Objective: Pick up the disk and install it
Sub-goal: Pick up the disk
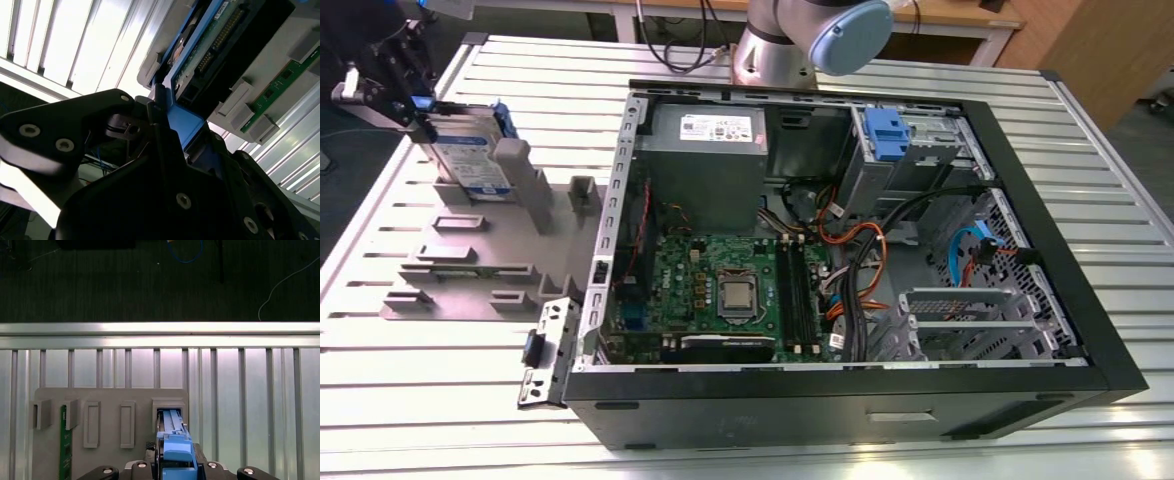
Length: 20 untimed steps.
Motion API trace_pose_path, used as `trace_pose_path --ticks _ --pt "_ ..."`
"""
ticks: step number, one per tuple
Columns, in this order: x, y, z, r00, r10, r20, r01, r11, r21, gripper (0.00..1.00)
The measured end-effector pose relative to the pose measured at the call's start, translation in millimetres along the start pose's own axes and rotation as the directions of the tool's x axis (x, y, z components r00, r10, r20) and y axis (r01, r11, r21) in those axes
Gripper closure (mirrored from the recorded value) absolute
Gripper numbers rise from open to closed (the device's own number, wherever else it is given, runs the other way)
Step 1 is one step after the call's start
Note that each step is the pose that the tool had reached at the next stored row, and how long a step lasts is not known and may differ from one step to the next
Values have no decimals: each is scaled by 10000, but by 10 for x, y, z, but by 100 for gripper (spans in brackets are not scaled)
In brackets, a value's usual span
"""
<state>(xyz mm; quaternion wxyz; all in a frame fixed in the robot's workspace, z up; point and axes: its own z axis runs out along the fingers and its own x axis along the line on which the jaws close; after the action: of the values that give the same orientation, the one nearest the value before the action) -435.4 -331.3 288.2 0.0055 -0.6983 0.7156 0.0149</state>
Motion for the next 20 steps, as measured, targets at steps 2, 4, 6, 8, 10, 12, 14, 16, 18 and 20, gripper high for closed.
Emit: trace_pose_path --ticks 2,4,6,8,10,12,14,16,18,20 --pt "0 0 -1 10000 0 0 0 10000 0 64" --pt "0 1 -11 10000 0 0 0 10000 -2 64" --pt "-1 0 -33 10000 0 1 0 10000 1 64" --pt "-2 0 -59 10000 1 0 -1 10000 0 64" --pt "-3 1 -87 10000 1 0 -1 10000 0 64" --pt "-4 1 -120 10000 1 0 -1 10000 0 64" --pt "-5 2 -155 10000 1 0 -1 10000 0 64" --pt "-5 2 -173 10000 0 0 0 10000 -1 64" --pt "-5 2 -182 10000 0 0 0 10000 1 64" --pt "-5 2 -187 10000 0 1 0 10000 3 64"
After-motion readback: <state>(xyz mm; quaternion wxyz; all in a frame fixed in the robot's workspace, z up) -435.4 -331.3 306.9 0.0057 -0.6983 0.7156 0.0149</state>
